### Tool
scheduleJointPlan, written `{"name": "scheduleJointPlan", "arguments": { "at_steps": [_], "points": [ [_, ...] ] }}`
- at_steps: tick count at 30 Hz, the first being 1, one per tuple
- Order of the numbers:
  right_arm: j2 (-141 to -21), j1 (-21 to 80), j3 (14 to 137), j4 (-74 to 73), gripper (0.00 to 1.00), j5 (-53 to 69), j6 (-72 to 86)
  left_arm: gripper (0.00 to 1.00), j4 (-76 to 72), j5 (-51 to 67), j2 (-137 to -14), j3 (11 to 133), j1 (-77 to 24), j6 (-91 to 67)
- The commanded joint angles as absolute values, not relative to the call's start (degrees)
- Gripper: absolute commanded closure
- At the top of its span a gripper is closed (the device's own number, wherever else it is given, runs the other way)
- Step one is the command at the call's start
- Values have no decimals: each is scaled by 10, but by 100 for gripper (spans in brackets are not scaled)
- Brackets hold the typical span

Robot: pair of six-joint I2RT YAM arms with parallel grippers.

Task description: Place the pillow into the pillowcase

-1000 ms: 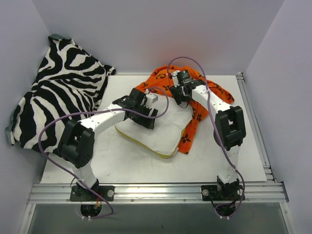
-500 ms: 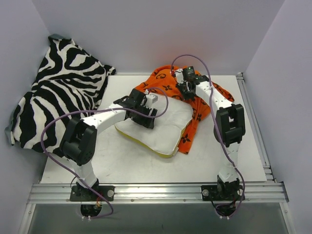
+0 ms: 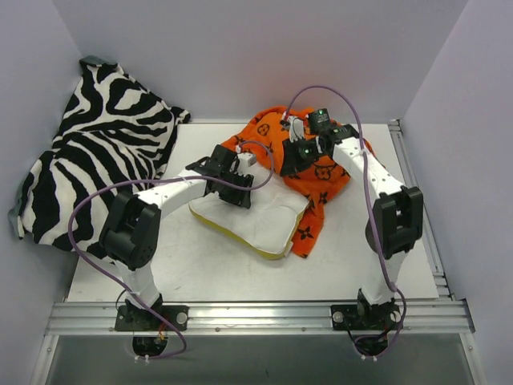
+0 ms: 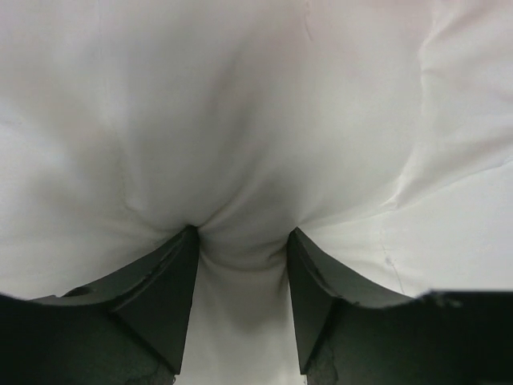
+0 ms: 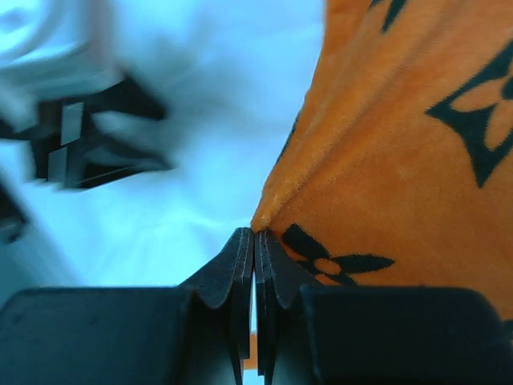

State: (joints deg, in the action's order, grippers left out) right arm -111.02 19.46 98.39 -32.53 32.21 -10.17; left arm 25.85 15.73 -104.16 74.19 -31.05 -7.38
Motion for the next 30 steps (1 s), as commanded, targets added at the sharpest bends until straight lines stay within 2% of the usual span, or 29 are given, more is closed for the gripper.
{"name": "scheduleJointPlan", "arguments": {
  "at_steps": [1, 4, 8, 11, 13, 16, 21, 25, 27, 29, 30],
  "points": [
    [-1032, 247, 913, -382, 100, 591, 45, 48, 206, 176, -1058, 742, -296, -111],
    [-1016, 258, 822, -346, 100, 614, 76, 51, 190, 182, -1049, 731, -290, -122],
    [-1098, 201, 823, -352, 100, 575, 100, 52, 176, 204, -1025, 707, -287, -119],
    [-1134, 191, 830, -371, 100, 490, 53, 52, 178, 226, -991, 693, -287, -102],
    [-1148, 194, 833, -412, 100, 435, 18, 45, 199, 231, -957, 689, -286, -80],
    [-1140, 192, 827, -450, 100, 370, -50, 26, 250, 234, -919, 702, -260, -53],
    [-1107, 152, 848, -460, 100, 308, -143, 18, 301, 200, -918, 731, -176, -11],
    [-1122, 152, 907, -476, 100, 265, -208, 20, 296, 188, -990, 746, -135, 34],
    [-1138, 152, 931, -482, 100, 243, -218, 28, 296, 256, -1024, 748, -141, 45],
    [-1146, 152, 982, -504, 89, 246, -228, 37, 295, 320, -1062, 748, -170, 33],
    [-1139, 151, 996, -515, 80, 262, -227, 41, 296, 336, -1073, 747, -186, 28]
  ]
}}
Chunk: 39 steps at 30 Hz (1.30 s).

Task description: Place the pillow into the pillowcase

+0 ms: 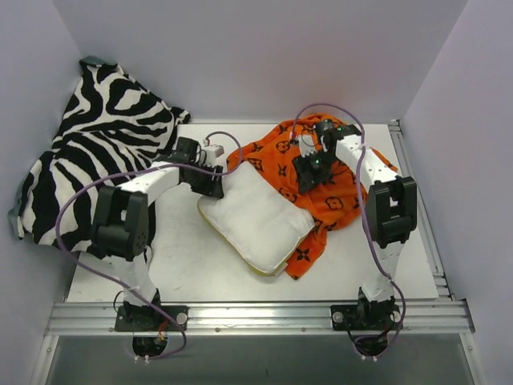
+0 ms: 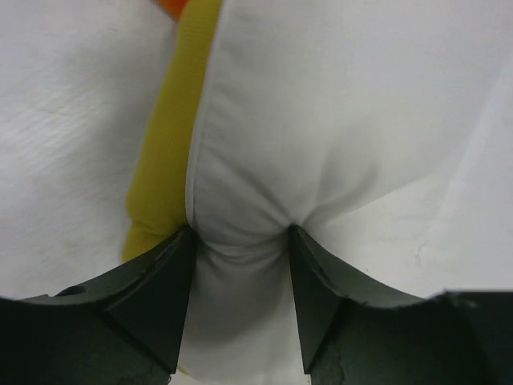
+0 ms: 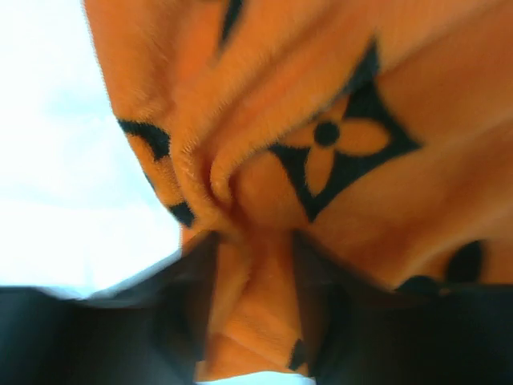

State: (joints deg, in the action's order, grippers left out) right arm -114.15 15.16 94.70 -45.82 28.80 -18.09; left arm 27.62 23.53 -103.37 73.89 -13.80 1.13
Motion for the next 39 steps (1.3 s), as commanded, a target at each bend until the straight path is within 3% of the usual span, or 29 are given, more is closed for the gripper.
{"name": "scheduleJointPlan", "arguments": {
  "at_steps": [1, 3, 5, 9, 10, 13, 16, 21, 22, 24, 25, 27, 32, 37, 39],
  "points": [
    [-1129, 155, 1005, -513, 50, 272, -219, 43, 294, 349, -1075, 744, -203, 20],
    [-1090, 163, 1007, -508, 35, 298, -207, 50, 275, 399, -1055, 730, -251, -4],
    [-1051, 184, 998, -504, 23, 322, -181, 50, 240, 451, -1028, 707, -264, -51],
    [-1001, 230, 934, -473, 1, 305, -145, 25, 142, 460, -921, 640, -214, -159],
    [-997, 241, 920, -470, 0, 288, -137, 17, 139, 443, -908, 627, -198, -163],
    [-989, 286, 869, -456, 0, 233, -120, 10, 170, 384, -885, 645, -156, -128],
    [-1004, 334, 825, -433, 0, 147, -118, 7, 207, 327, -912, 674, -158, -63],
    [-1103, 349, 827, -417, 0, 116, -85, 7, 191, 315, -1017, 731, -161, -66],
    [-1115, 345, 828, -418, 3, 120, -79, 7, 184, 318, -1033, 739, -163, -73],
    [-1130, 339, 821, -417, 26, 137, -84, 6, 145, 339, -1074, 754, -168, -93],
    [-1129, 334, 816, -417, 64, 141, -86, 6, 132, 343, -1086, 759, -171, -98],
    [-1108, 326, 812, -410, 97, 152, -85, 6, 111, 356, -1127, 791, -187, -101],
    [-987, 271, 786, -389, 100, 265, -83, 6, 58, 389, -1196, 846, -222, -119],
    [-910, 234, 773, -388, 100, 298, -94, 10, 8, 405, -1261, 875, -253, -186],
    [-880, 218, 768, -386, 100, 274, -109, 40, 15, 421, -1278, 896, -260, -198]
  ]
}}
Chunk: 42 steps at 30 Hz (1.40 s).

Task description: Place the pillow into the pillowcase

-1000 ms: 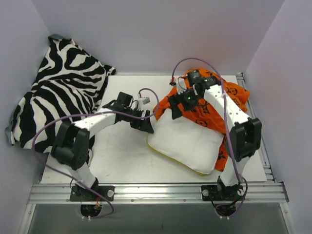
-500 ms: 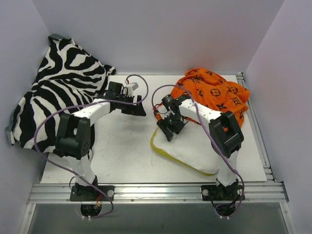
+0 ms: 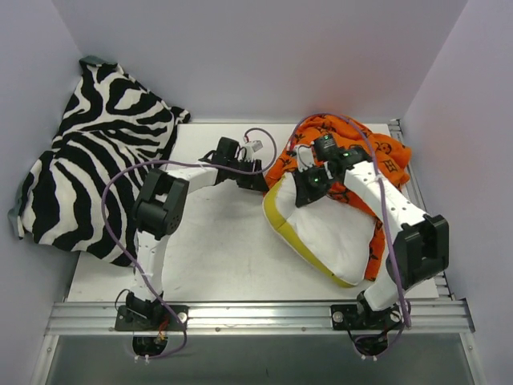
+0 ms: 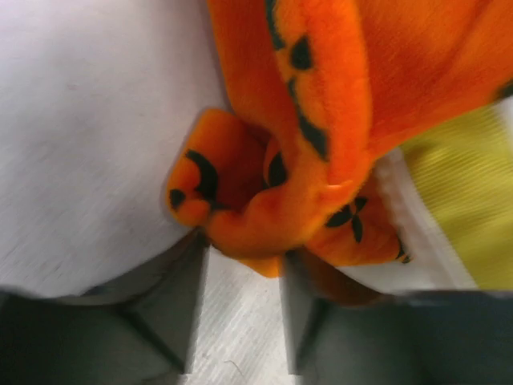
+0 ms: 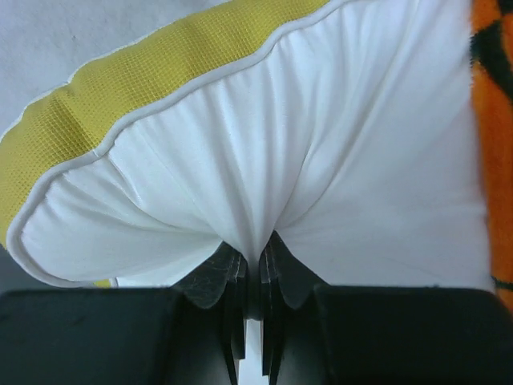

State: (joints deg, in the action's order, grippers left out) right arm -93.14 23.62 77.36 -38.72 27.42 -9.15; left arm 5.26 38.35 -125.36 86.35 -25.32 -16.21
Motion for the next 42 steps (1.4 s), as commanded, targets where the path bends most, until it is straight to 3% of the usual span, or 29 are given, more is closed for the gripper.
{"name": "scheduleJointPlan", "arguments": {
  "at_steps": [1, 2, 3, 9, 12, 19, 22, 24, 25, 26, 28, 31, 32, 34, 37, 42],
  "points": [
    [-870, 212, 766, -381, 100, 264, -112, 58, 36, 434, -1279, 908, -262, -200],
    [-860, 202, 766, -363, 100, 251, -115, 86, 58, 471, -1274, 924, -260, -201],
    [-857, 190, 768, -353, 100, 211, -118, 98, 106, 495, -1251, 928, -256, -204],
    [-881, 199, 785, -254, 100, 69, -147, 100, 368, 606, -1067, 934, -163, -131],
    [-926, 228, 746, -223, 100, 32, -135, 100, 526, 602, -1053, 935, -142, -40],
    [-1035, 243, 756, -212, 100, 21, -66, 100, 546, 541, -1021, 800, -121, 58],
    [-1042, 243, 785, -229, 100, 97, -57, 100, 540, 526, -1013, 776, -120, 90],
    [-1022, 238, 799, -262, 90, 170, -58, 69, 494, 505, -998, 782, -120, 83],
    [-1012, 234, 819, -280, 75, 198, -48, 59, 477, 505, -994, 787, -120, 79],
    [-988, 228, 829, -307, 66, 226, -37, 43, 430, 504, -989, 784, -120, 65],
    [-963, 207, 853, -320, 52, 277, -31, 31, 373, 507, -973, 769, -121, 3],
    [-950, 183, 884, -362, 49, 201, -81, 18, 295, 483, -971, 756, -146, -63],
    [-959, 171, 892, -394, 52, 183, -122, 9, 286, 477, -975, 756, -153, -75],
    [-959, 125, 871, -409, 58, 140, -152, 8, 258, 469, -989, 752, -177, -117],
    [-983, 96, 831, -439, 54, 127, -188, 2, 211, 424, -988, 736, -229, -133],
    [-1099, 121, 837, -463, 53, 239, -135, 3, 127, 396, -955, 697, -257, -115]
  ]
}}
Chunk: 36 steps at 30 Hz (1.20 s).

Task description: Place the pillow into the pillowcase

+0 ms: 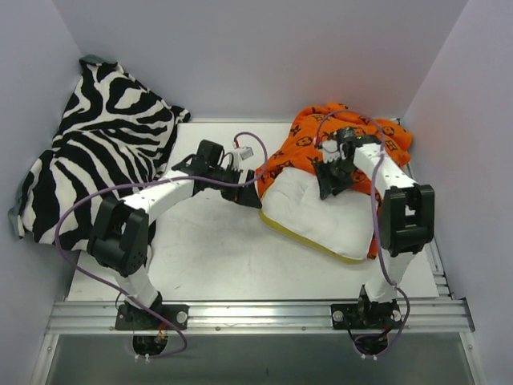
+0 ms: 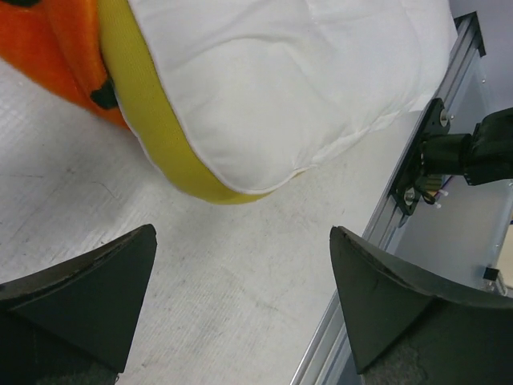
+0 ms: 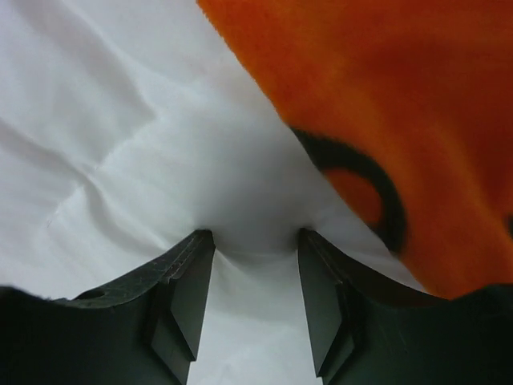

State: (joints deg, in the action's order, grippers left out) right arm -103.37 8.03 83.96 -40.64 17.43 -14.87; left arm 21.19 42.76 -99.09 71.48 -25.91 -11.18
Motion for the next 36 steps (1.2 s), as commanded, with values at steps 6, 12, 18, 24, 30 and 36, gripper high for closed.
{"name": "scheduleJointPlan", "arguments": {
  "at_steps": [6, 12, 18, 24, 30, 36],
  "points": [
    [-1225, 247, 1010, -434, 51, 403, -62, 3, 206, 366, -897, 699, -265, 49],
    [-1109, 222, 991, -412, 42, 498, 25, 3, 229, 278, -825, 655, -354, 141],
    [-898, 126, 755, -404, 36, 392, 13, 3, 171, 114, -838, 609, -483, 191],
    [-878, 162, 690, -342, 37, 327, 33, 3, 164, 4, -882, 601, -489, 239],
    [-960, 224, 683, -269, 37, 258, 61, 3, 206, 49, -888, 592, -483, 243],
    [-992, 222, 623, -203, 48, 200, 84, 17, 197, 130, -936, 576, -460, 204]
  ]
}}
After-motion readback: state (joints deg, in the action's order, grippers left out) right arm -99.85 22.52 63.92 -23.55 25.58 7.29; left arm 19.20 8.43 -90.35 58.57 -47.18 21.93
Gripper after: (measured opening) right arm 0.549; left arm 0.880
